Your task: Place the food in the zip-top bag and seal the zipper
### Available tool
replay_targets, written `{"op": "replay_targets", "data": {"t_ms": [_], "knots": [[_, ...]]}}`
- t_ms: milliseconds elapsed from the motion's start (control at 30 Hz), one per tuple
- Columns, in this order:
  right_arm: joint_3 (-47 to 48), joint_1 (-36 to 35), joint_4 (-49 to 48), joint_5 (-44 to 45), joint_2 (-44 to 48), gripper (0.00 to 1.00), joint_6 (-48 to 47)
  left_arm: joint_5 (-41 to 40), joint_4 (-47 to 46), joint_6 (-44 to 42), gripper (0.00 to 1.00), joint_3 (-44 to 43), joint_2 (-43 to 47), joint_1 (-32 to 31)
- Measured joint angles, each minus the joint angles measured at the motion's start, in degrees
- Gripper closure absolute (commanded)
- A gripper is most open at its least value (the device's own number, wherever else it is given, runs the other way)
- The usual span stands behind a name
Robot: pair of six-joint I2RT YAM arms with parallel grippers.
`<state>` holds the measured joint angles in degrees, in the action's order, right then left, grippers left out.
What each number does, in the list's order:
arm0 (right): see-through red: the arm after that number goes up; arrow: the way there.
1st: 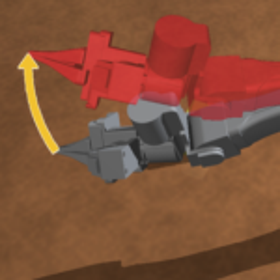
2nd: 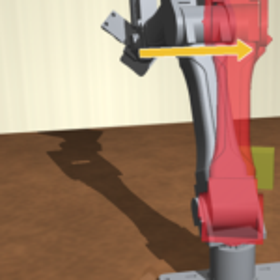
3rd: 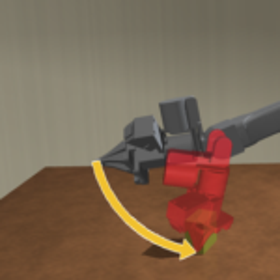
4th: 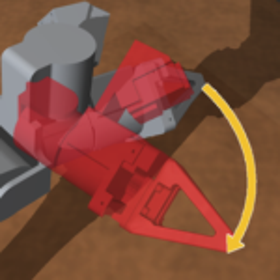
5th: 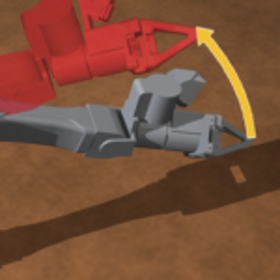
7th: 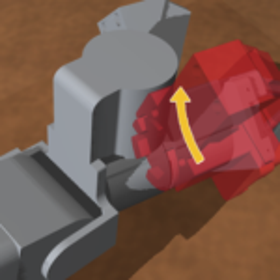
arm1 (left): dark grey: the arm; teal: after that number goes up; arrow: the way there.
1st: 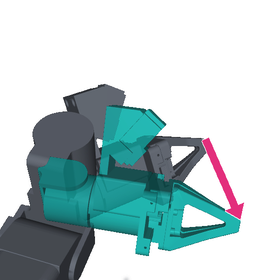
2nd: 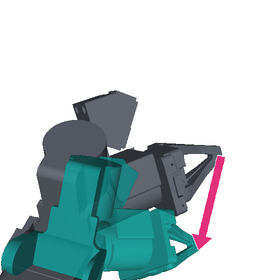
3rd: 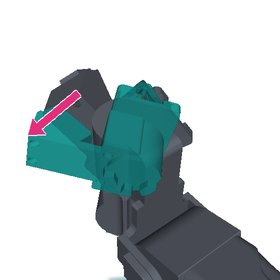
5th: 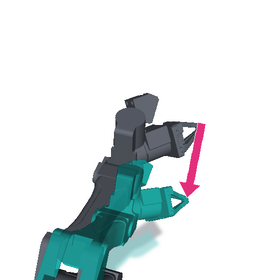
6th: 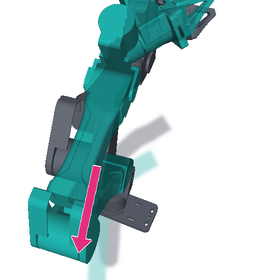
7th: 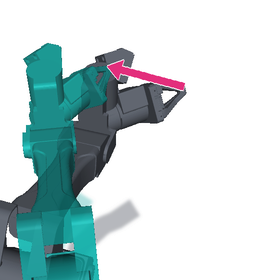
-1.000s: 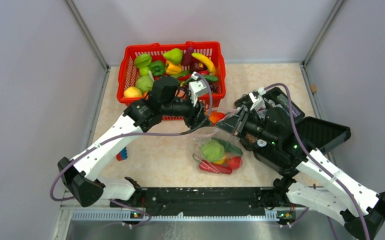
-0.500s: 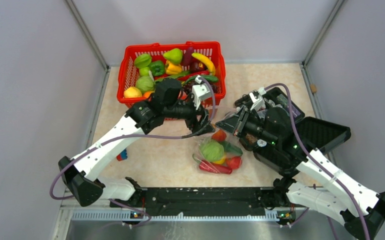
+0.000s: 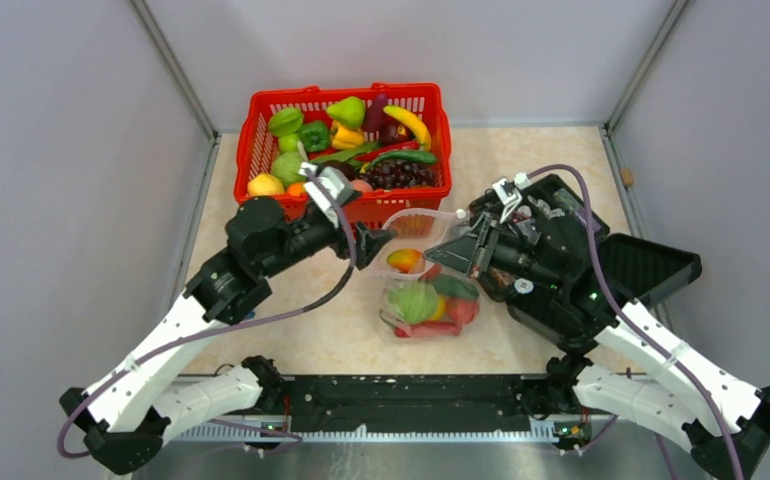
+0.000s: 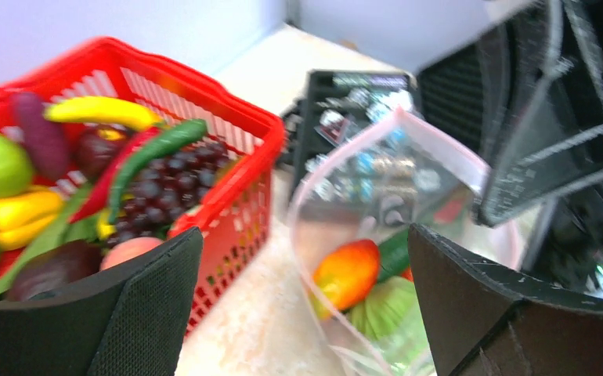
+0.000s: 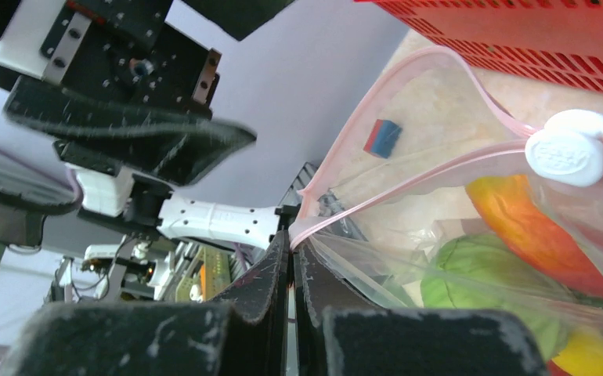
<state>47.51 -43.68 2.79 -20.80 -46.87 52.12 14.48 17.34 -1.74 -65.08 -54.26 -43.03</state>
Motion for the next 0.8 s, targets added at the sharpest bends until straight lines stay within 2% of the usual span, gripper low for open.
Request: {"op": "replay_targets", "data": {"t_ms": [167, 467, 667, 800], "knots": [[0.07, -0.17, -0.37, 0.13, 1.68, 1.00, -2.08, -11.80, -3.67, 0.59, 0.01, 1.95, 4.55, 0.02], [-0.48, -0.17, 1.64, 2.19, 0.87, 1.00, -1.51, -23.12, -3.30, 0.66, 0.01, 1.99, 1.14, 0.11], [-2.01, -0.17, 2.16, 4.79, 1.49, 1.00, 0.02, -25.75, -1.25, 0.33, 0.01, 1.60, -1.57, 2.82], [-2.60, -0.17, 2.64, 5.79, 2.08, 1.00, 0.61, -24.55, -0.76, 1.25, 0.01, 1.38, -1.70, 7.74]]}}
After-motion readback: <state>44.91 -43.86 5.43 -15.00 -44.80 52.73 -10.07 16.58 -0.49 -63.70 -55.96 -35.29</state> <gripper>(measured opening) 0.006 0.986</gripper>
